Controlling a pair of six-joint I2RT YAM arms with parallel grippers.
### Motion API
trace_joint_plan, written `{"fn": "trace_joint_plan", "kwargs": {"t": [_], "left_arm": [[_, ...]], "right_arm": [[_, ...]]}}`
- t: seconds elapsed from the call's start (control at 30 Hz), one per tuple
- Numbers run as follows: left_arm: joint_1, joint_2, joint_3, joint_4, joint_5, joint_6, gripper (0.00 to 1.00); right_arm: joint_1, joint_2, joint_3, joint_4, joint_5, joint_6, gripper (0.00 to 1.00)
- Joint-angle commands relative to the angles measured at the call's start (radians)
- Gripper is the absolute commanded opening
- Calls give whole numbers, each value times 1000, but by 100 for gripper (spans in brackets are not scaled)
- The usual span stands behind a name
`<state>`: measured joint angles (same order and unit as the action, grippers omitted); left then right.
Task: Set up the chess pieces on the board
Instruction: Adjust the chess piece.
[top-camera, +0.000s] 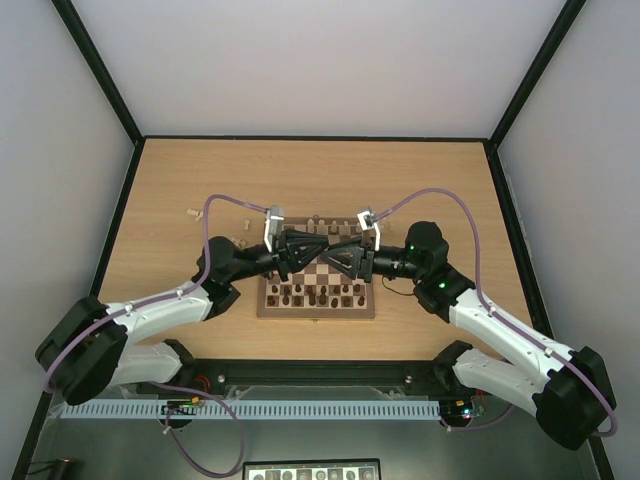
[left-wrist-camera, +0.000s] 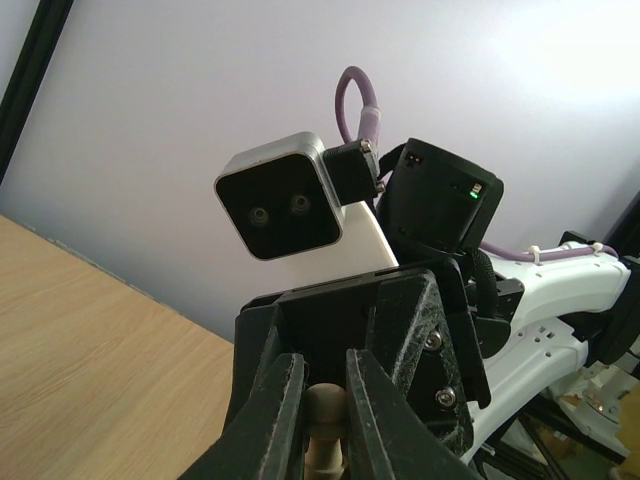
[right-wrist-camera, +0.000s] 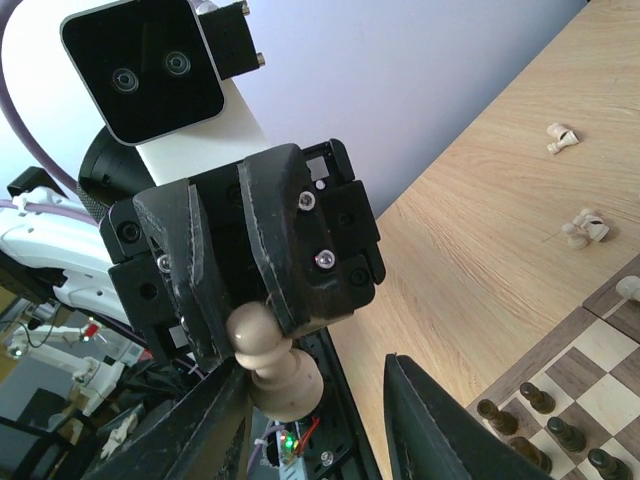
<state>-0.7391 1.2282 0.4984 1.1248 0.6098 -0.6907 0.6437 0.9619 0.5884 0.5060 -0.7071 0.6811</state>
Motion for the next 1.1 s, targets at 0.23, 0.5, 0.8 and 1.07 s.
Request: {"fn": "trace_joint_plan", "kwargs": {"t": [0.23,0.5,0.8,1.07], "left_arm": [[-15,12,31,88,-4,11,2],[-17,11,43,59,-4,20,10],[-16,-26,104,-160,24,120,39],[72,-137,211,-668,24,239,42]], "right_arm": [[11,-10,27,53,-19,-11,21],[11,-17,25,43,-14,-20,12],[11,-28,48,-80,18,-105,10],[15,-56,64,-242,46,-186,10]]}}
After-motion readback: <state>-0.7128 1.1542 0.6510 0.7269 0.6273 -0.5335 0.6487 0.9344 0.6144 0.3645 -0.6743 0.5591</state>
